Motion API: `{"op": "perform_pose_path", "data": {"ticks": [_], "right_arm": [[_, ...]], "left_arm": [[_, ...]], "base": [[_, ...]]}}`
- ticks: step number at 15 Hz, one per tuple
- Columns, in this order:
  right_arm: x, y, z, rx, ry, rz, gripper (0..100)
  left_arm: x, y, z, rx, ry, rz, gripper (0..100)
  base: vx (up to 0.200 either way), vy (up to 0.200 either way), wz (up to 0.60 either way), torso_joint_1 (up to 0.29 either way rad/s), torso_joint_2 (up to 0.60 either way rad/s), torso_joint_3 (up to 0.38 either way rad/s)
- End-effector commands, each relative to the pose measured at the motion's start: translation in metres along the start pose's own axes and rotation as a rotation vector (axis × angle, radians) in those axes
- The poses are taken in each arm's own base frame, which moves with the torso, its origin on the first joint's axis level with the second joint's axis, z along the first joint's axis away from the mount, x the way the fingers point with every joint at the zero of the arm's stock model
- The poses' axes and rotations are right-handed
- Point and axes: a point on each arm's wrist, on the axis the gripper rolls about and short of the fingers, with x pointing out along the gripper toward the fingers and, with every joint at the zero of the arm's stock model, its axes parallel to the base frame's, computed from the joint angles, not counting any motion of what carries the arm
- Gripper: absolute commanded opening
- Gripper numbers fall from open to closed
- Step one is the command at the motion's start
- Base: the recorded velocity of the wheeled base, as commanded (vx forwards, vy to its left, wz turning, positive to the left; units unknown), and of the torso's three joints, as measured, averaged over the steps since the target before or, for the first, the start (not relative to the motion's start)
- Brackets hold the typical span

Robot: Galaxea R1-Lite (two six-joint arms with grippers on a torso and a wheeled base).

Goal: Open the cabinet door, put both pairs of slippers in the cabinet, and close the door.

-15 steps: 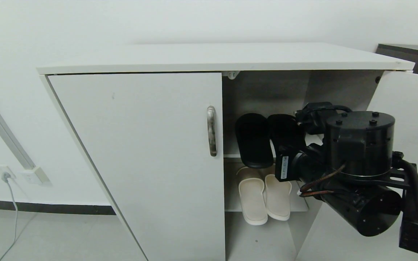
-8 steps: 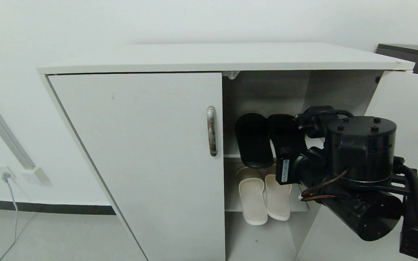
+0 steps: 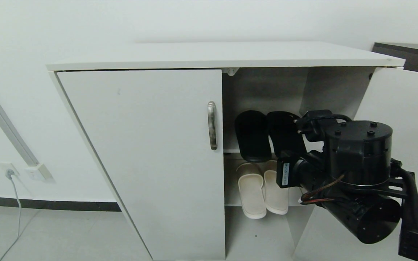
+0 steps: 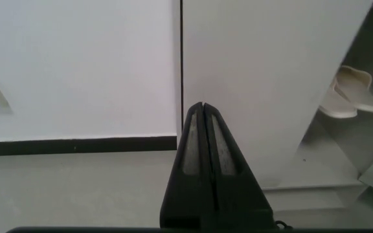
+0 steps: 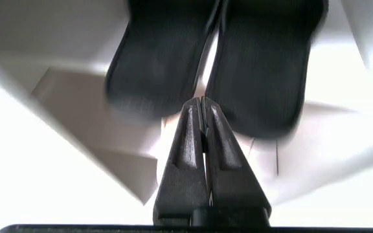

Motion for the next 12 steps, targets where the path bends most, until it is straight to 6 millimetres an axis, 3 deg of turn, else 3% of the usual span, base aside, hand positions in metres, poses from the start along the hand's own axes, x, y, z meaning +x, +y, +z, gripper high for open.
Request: {"op": "perform_pose_path", "data": {"ticks": [1,12], "right_arm": [[0.0011,0.0003,-0.0025,-0.005,0.007,-0.001,0],[0.004,0.001,-0.008,-0.019,0.022,-0.007,0]], "left_arm": [[0.0001,0.0,0.0,-0.002,0.001,0.0,0],[0.0001,0.0,0.0,-0.002,0.001,0.0,0]], "base": [[-0.2,0.0,0.0,-0.007,0.0,0.007],[-0.2,0.0,0.0,0.001,0.0,0.003]]}}
